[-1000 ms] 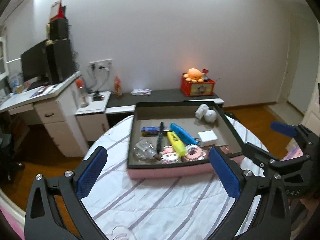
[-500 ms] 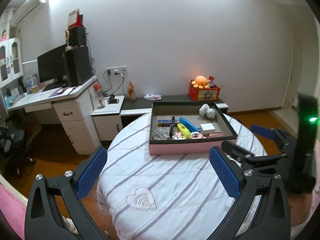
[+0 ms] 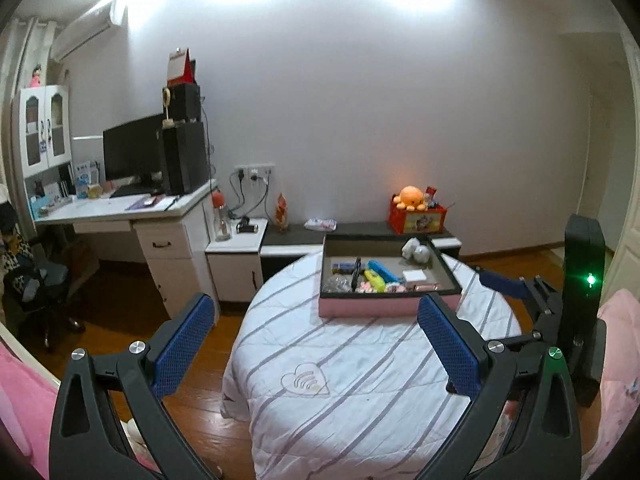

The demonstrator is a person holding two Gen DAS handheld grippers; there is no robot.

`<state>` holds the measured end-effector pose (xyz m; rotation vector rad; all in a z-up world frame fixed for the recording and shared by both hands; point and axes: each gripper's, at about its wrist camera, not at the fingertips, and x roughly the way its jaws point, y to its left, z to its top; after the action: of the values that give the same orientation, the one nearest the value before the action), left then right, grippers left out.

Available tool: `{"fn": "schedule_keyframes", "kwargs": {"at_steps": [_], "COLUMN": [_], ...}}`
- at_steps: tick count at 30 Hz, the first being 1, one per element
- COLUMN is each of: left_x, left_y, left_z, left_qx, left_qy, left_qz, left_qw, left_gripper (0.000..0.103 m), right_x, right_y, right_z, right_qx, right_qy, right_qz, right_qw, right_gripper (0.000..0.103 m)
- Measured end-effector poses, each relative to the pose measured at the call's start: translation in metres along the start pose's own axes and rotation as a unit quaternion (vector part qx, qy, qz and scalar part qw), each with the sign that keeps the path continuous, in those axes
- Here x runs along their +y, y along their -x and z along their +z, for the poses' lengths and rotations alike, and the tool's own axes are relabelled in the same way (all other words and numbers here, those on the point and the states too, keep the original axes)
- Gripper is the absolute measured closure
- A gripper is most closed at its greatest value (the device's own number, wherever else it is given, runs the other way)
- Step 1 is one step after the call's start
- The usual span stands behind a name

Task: Organize rigid objects

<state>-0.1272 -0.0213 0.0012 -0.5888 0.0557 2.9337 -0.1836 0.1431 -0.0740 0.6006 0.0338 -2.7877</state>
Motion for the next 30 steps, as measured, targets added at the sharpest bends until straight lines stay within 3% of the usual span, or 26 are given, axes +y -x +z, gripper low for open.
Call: {"fn": "schedule_keyframes", "kwargs": {"at_steps": [7,11,15,21,30], "left_x": [-0.012,-0.012,-0.012,-0.008,-0.014], "left_y": [0.023,0.029,0.033,0.034,0.026], "left_z": [0.006,0.011,0.014,0.019,0.021], "left_qx": [-0.052,-0.070,-0.093,-0.106,-0.098], "left_qy": [-0.033,-0.030,-0.028,-0.023,-0.036], "left_qz": [-0.010,-0.040,-0.027,0.021,0.018], "left_qw": [0.9981,0.9963,0.9949,0.9938,0.9944], "left_gripper": [0.000,0.000,0.000,0.000,0.000], "right_x": [-0.012,-0.010,-0.004,0.009,0.023], "right_y": [0.044,0.072,0.089,0.098,0.097], "right_z": [0.006,0.012,0.015,0.024,0.035], "right_qx": [-0.032,-0.054,-0.069,-0.086,-0.097], "right_qy": [-0.024,-0.022,-0.018,-0.006,0.012], "right_qz": [-0.057,-0.081,-0.099,-0.090,-0.065], "right_qw": [0.998,0.995,0.993,0.992,0.993], "right_gripper": [0.000,0.000,0.000,0.000,0.000]}}
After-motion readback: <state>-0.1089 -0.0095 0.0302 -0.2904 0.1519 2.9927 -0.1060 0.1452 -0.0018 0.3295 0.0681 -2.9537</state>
